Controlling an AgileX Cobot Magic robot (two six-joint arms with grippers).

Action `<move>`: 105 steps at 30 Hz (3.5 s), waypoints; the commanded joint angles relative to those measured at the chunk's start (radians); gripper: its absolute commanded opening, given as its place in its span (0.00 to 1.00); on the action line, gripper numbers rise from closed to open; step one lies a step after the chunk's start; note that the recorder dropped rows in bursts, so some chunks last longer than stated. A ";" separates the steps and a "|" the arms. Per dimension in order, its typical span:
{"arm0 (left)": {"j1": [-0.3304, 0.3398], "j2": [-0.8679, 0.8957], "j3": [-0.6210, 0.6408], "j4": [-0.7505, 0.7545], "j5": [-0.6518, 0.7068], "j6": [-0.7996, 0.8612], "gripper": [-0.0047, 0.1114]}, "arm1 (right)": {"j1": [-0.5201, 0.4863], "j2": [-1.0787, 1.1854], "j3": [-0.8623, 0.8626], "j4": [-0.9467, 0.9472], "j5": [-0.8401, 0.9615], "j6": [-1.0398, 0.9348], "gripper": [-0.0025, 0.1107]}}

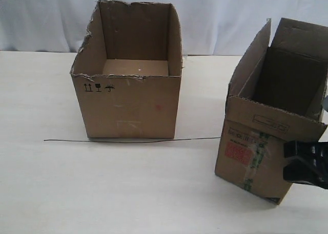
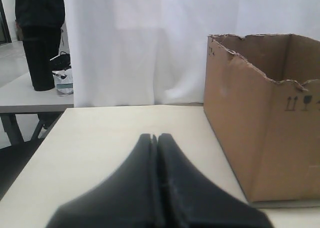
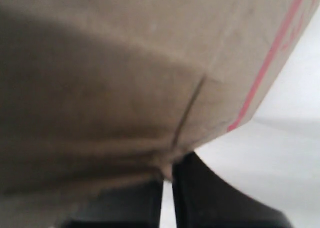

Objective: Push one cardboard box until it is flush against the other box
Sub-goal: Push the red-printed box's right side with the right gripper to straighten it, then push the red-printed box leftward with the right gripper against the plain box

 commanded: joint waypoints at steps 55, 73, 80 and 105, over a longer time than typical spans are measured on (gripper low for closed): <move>-0.002 -0.003 0.004 0.003 -0.005 -0.002 0.04 | -0.323 0.936 -0.752 0.244 -0.091 -0.244 0.07; -0.002 -0.003 0.004 0.003 -0.005 -0.002 0.04 | -0.265 1.075 -0.880 0.264 -0.084 -0.191 0.07; -0.002 -0.003 0.004 0.001 -0.005 -0.002 0.04 | -0.232 1.116 -0.994 0.278 -0.069 -0.167 0.07; -0.002 -0.003 0.004 0.001 -0.005 -0.002 0.04 | -0.079 1.184 -1.064 0.256 -0.076 -0.061 0.07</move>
